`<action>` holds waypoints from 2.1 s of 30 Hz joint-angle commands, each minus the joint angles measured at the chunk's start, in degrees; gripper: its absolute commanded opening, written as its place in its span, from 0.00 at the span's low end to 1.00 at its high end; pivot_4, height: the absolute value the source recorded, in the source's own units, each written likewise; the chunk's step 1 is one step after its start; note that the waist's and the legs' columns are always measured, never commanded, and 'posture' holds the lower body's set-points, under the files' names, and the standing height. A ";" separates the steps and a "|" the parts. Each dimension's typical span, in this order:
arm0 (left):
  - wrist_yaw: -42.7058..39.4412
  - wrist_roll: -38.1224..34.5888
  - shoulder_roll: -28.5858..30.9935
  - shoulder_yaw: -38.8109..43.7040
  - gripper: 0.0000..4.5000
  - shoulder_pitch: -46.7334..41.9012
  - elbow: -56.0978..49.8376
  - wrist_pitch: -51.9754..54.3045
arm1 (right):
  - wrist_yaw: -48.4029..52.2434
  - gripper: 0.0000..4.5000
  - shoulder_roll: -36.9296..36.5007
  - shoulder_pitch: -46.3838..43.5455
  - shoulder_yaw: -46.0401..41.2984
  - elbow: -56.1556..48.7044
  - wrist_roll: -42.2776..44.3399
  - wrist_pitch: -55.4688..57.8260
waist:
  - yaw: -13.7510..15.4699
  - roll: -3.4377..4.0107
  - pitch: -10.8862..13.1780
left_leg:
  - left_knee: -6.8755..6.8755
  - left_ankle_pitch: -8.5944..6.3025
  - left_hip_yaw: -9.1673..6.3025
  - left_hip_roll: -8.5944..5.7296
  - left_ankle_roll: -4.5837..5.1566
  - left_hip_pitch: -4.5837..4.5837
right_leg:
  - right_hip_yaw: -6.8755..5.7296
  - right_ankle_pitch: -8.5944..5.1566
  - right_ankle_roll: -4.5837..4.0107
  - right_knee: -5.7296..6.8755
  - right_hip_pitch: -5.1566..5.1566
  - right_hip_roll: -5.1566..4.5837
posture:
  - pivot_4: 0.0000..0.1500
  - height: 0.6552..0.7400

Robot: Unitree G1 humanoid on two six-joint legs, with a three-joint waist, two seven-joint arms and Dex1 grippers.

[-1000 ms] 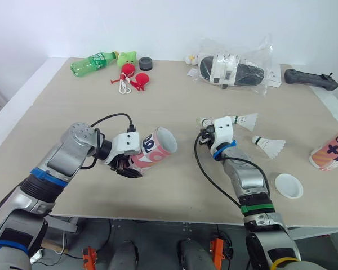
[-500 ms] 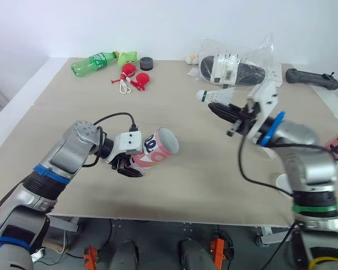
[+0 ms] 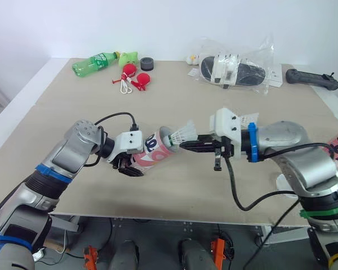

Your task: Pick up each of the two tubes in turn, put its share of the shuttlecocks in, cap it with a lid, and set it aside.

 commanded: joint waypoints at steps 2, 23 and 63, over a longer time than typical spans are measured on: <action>-0.26 0.06 -0.36 -0.88 0.70 -0.04 -0.70 0.46 | -1.01 0.01 1.53 -1.24 -0.96 -3.05 0.48 0.50 | -0.01 0.00 0.00 | 0.00 0.00 0.00 0.00 0.00 0.00 | 0.00 0.01 -0.01 0.01 0.00 0.00 | 1.00 1.00; 0.33 -0.28 -1.25 -0.35 0.70 1.00 -0.31 0.41 | -19.04 0.97 2.28 17.90 -32.67 -5.00 7.92 11.86 | 0.78 -0.06 -0.05 | 0.10 -0.01 -0.01 0.00 0.02 -0.10 | -0.04 -0.02 0.02 0.02 0.02 0.00 | 1.00 1.00; -0.35 -0.48 -2.04 -0.72 0.70 1.57 -1.00 0.27 | -34.00 0.25 9.30 22.58 -29.71 25.92 -8.66 -7.32 | 0.46 0.09 -0.11 | 0.18 0.00 0.05 -0.06 0.08 -0.04 | 0.09 0.07 0.10 0.01 0.08 -0.01 | 1.00 1.00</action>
